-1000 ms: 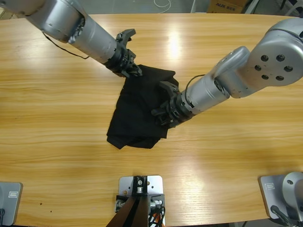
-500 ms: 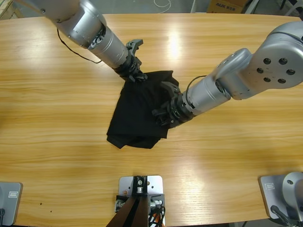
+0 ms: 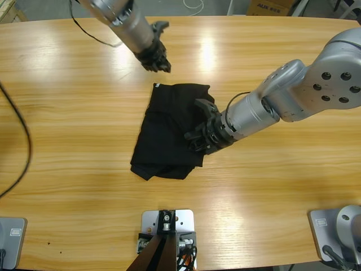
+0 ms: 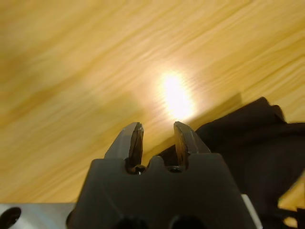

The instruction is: Fold clothes

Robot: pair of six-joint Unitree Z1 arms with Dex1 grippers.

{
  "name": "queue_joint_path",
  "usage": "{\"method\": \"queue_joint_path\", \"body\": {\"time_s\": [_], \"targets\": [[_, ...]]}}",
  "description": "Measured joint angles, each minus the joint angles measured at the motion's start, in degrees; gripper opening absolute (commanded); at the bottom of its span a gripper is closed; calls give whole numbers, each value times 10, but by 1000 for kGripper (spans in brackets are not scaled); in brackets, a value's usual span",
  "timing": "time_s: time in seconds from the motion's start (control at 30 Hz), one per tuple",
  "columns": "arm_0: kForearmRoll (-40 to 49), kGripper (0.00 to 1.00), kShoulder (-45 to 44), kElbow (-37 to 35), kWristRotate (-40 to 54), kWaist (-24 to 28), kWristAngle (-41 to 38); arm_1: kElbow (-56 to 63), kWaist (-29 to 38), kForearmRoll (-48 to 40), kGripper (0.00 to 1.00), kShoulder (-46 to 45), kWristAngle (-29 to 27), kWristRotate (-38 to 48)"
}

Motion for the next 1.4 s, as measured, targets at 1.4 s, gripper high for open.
{"method": "queue_joint_path", "body": {"time_s": [1.4], "targets": [[8,186,5,41,-65,29,-79,24,1,5,0,-21,-11,0]]}}
